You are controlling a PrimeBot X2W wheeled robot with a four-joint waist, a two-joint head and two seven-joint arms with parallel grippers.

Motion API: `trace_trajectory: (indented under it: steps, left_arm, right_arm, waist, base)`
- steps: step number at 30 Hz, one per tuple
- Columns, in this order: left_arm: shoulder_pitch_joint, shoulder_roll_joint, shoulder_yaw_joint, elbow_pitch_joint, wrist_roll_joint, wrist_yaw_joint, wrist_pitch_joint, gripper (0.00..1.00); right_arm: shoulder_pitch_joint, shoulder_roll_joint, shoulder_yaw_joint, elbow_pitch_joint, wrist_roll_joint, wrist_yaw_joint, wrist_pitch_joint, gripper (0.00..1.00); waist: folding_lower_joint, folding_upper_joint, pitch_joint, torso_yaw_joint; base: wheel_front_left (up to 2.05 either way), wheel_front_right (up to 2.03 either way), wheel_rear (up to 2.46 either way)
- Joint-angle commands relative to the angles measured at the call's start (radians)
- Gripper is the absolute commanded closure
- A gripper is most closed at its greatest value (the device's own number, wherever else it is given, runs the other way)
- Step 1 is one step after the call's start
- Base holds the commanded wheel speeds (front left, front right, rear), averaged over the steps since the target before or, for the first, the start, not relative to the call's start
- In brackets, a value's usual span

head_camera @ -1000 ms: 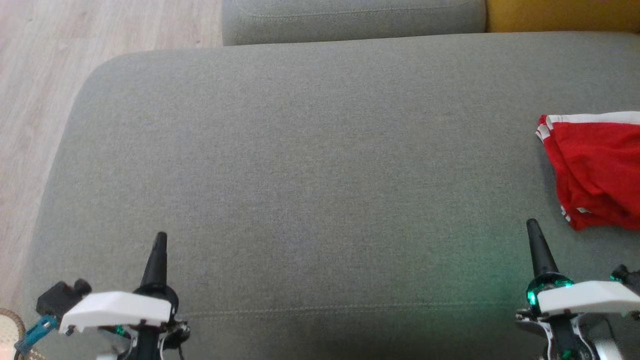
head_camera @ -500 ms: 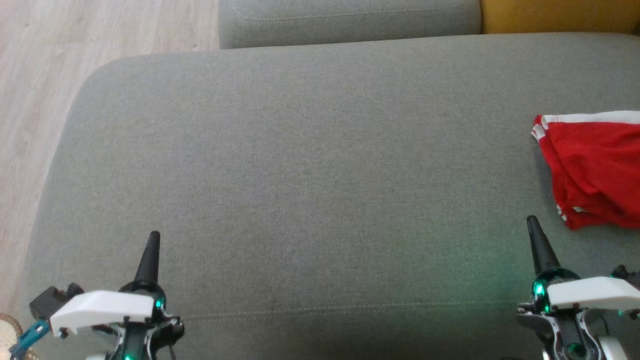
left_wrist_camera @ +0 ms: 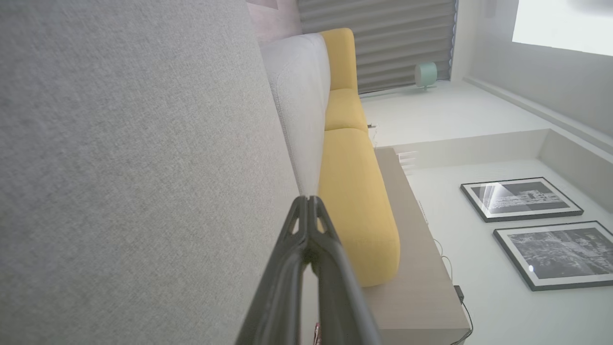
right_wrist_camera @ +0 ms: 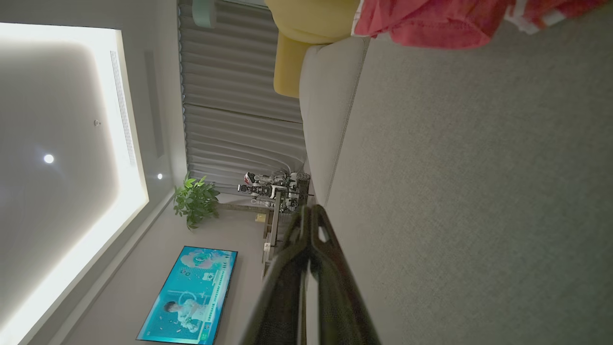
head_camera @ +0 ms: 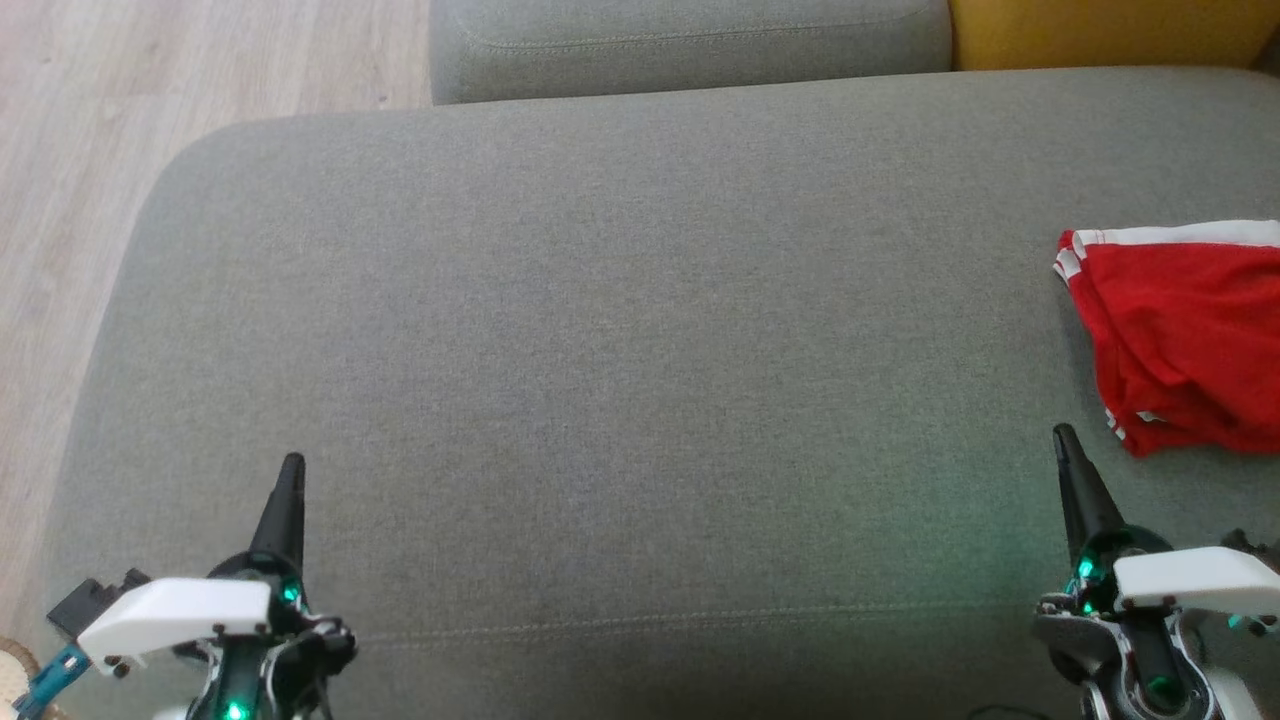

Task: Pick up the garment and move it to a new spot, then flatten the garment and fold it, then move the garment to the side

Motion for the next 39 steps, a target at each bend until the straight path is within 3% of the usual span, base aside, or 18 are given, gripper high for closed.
trace_trajectory:
  steps: [1, 14, 39]
  left_arm:
    - [-0.064, 0.016, 0.044, -0.023, -0.024, -0.01, 0.005, 1.0]
    - [-0.088, 0.014, 0.078, 0.005, -0.17, -0.03, 0.043, 1.0]
    - [-0.089, 0.005, 0.09, 0.006, -0.161, -0.03, 0.053, 1.0]
  right_arm:
    - [-0.051, -0.018, 0.015, -0.026, 0.026, 0.0, 0.009, 1.0]
    - [-0.07, -0.018, 0.01, -0.007, 0.166, 0.0, 0.047, 1.0]
    - [-0.071, -0.011, 0.001, -0.006, 0.159, 0.0, 0.054, 1.0]
  waist:
    - [0.0, 0.0, 0.0, -0.001]
    - [0.0, 0.0, -0.006, -0.009]
    - [0.0, 0.0, -0.006, -0.009]
  base:
    - [0.0, 0.0, 0.0]
    - [0.0, 0.0, 0.0]
    - [0.0, 0.0, 0.0]
